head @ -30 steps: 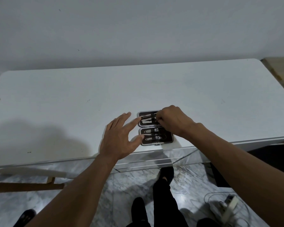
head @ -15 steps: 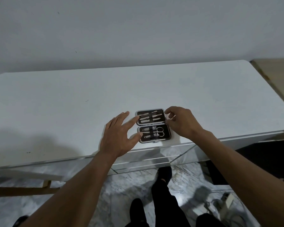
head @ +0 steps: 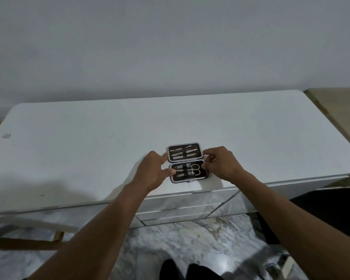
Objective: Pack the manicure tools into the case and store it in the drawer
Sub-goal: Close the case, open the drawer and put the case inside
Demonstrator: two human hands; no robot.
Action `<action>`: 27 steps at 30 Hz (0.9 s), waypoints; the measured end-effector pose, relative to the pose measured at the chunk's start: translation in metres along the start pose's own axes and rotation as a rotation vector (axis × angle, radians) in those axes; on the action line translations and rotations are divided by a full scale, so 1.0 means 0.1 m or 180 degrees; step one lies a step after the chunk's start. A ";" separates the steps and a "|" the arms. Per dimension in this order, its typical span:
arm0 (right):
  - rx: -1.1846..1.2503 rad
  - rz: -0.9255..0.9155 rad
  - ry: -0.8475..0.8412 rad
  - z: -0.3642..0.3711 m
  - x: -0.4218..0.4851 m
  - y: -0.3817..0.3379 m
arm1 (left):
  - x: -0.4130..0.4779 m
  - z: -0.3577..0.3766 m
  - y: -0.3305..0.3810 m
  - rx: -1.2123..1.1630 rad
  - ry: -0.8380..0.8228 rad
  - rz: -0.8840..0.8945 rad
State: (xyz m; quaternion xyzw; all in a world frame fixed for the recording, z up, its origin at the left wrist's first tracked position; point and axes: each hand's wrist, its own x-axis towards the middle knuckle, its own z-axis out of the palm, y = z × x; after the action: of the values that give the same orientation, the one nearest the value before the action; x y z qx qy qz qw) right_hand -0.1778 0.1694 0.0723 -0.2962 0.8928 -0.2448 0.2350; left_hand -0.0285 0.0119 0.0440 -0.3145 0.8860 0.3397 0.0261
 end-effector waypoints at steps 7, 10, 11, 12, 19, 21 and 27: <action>0.0499 0.0265 0.0082 0.02 0.07 0.02 | 0.14 -0.04 0.15 -0.0511 0.0044 -0.0492; 0.0805 0.0393 0.0150 0.04 0.06 0.02 | 0.09 0.00 0.21 -0.0911 0.0268 -0.0730; 0.0846 0.0409 0.0156 0.04 0.05 0.02 | 0.07 0.02 0.22 -0.1058 0.0340 -0.0791; 0.0900 0.0429 0.0167 0.04 0.03 0.01 | 0.05 0.03 0.23 -0.1205 0.0406 -0.0825; 0.0998 0.0320 0.0479 0.13 -0.08 -0.03 | 0.00 0.13 0.24 -0.1806 0.0692 -0.0908; 0.1055 0.0298 0.0546 0.15 -0.09 -0.02 | 0.00 0.16 0.21 -0.1806 0.0768 -0.0865; 0.1180 0.0250 0.0605 0.14 -0.18 0.05 | -0.08 0.29 0.22 -0.1862 0.1152 -0.0679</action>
State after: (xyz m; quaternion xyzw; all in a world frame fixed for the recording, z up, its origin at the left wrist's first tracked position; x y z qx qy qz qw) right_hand -0.1593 0.1802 0.0635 -0.1884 0.8615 -0.4223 0.2096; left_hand -0.0394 0.0464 0.0368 -0.4545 0.7038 0.5130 -0.1869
